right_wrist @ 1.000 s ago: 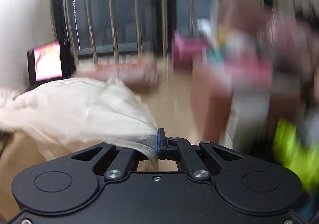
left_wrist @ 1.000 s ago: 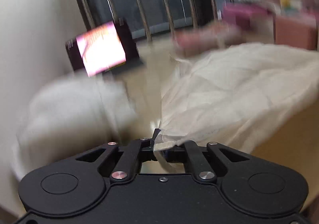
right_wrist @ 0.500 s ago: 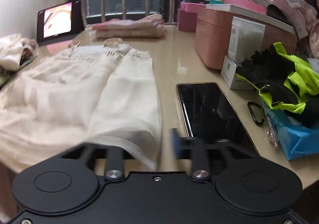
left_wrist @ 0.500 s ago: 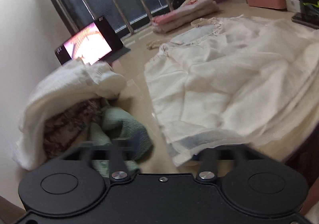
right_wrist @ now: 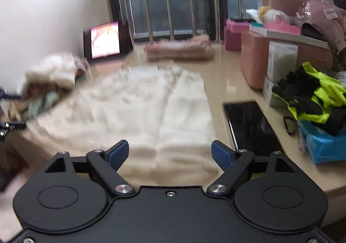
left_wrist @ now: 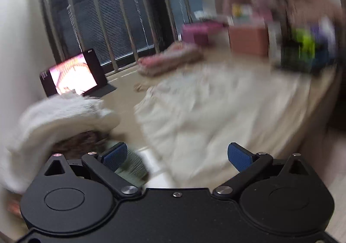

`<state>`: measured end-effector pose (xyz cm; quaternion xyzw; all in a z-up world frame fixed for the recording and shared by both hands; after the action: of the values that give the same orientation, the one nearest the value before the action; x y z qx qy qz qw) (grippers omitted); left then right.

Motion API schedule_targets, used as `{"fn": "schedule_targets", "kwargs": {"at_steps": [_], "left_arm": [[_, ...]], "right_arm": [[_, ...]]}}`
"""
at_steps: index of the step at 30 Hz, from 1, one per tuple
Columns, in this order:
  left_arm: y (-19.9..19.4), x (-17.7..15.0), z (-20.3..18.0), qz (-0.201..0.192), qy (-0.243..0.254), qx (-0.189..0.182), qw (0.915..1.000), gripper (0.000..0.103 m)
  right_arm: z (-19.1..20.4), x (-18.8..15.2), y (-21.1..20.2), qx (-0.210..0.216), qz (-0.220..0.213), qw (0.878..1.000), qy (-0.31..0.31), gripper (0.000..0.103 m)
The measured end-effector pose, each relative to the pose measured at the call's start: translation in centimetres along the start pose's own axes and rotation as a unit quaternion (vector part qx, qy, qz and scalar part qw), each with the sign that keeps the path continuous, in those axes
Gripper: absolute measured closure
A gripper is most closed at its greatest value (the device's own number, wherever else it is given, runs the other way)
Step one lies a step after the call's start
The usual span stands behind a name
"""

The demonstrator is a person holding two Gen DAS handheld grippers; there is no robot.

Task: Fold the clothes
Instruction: 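Open both grippers and withdraw them from the flattened garment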

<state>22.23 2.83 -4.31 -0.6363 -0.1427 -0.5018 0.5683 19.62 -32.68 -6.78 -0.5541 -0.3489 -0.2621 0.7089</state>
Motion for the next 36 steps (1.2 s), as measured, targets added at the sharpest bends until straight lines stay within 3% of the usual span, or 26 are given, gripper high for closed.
{"fn": "schedule_targets", "kwargs": {"at_steps": [1,3,4,5,8,9,16,22,29,34,36], "left_arm": [[0.7,0.5,0.2,0.000,-0.033,-0.006,0.9994,0.003],[2.6,0.8,0.4,0.014,-0.076,0.010,0.9970,0.015],[3.8,0.5,0.5,0.032,-0.086,0.030,0.9953,0.021],[4.9,0.1,0.7,0.049,-0.096,0.049,0.9929,0.035],[7.5,-1.6,0.3,0.094,-0.112,0.065,0.9871,0.066],[8.1,-2.2,0.1,0.107,-0.113,0.070,0.9854,0.069],[9.7,-1.4,1.1,0.105,-0.080,0.125,0.9833,0.069],[11.0,-0.7,2.3,0.099,-0.084,0.148,0.9805,0.069],[11.7,-0.1,1.9,0.096,-0.048,0.172,0.9792,0.069],[12.4,0.4,2.4,0.100,-0.057,0.172,0.9784,0.069],[12.3,0.4,2.7,0.105,-0.069,0.170,0.9774,0.067]], "right_arm": [[0.0,0.4,0.8,-0.002,-0.002,1.000,0.006,0.040],[0.0,0.8,2.6,-0.011,-0.002,1.000,0.020,0.076],[-0.1,0.9,3.5,-0.019,0.000,0.999,0.027,0.078],[-0.1,1.0,4.5,-0.028,0.001,0.999,0.035,0.078],[0.1,0.2,6.5,-0.043,0.012,0.998,0.052,0.078],[0.3,-0.2,7.0,-0.045,0.020,0.997,0.053,0.078],[0.5,-0.9,8.1,-0.076,0.028,0.996,0.027,0.079],[0.1,-0.1,9.5,-0.092,0.020,0.995,0.036,0.078],[0.8,-0.6,9.3,-0.102,0.011,0.994,0.035,0.077],[1.2,-0.7,9.1,-0.101,0.009,0.994,0.038,0.076],[1.3,-0.7,8.9,-0.086,0.008,0.995,0.048,0.060]]}}
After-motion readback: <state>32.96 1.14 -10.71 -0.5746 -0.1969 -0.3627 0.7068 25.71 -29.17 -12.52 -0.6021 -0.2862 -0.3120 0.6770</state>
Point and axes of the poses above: each gripper's, at about its wrist camera, not at the fingertips, and y roughly the way its jaws point, z to its left, x to its top, the point moved 10 cm from there along y, roughly the way its jaws point, and after that the axes turned 6 degrees about z, right-handed, at the moved point
